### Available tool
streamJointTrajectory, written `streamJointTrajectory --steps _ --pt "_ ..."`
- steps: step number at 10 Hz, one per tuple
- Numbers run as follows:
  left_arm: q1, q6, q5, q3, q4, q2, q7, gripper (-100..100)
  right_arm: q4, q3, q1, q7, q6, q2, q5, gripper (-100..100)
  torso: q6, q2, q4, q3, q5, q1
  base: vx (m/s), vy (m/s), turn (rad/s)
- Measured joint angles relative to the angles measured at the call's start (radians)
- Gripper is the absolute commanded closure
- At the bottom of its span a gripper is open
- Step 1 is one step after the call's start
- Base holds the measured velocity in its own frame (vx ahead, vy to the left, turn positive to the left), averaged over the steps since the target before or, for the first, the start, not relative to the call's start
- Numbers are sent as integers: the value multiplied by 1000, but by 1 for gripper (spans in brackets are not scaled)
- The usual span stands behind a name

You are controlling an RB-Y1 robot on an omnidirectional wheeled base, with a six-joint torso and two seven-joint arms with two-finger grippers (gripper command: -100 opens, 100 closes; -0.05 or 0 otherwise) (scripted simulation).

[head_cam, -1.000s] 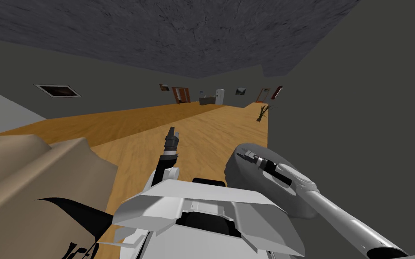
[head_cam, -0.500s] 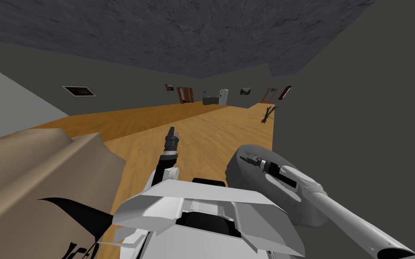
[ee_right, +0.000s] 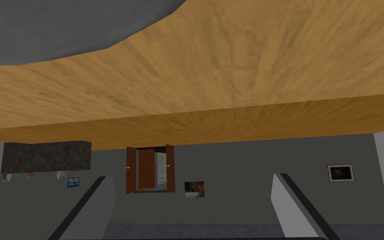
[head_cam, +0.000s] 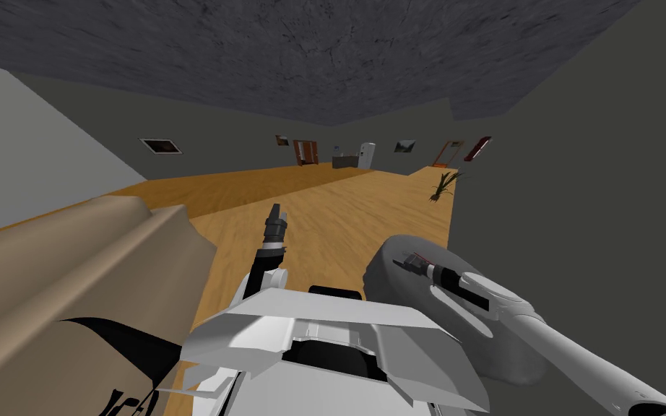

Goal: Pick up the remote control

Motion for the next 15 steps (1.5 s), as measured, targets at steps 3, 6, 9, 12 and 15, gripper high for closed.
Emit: streamJointTrajectory --steps 3,6,9,12,15 --pt "0 0 0 0 0 0 0 0 122 60 13 25 -4 -33 33 -100 1 2 0 1 0 -1 -72 -63 234" --pt "0 0 0 0 0 0 0 0 185 108 39 33 9 -73 55 -100 0 2 0 1 0 -1 -65 -53 145" --pt "0 0 0 0 0 0 0 0 252 156 32 29 13 -90 79 -100 0 0 0 0 0 -1 -59 -50 162" --pt "0 0 0 0 0 0 0 0 358 205 22 46 9 -81 103 -100 0 0 0 0 0 -1 -61 -57 166" --pt "0 0 0 0 0 0 0 0 391 263 48 29 31 -112 126 -100 0 1 0 1 -1 -2 -72 -60 118"
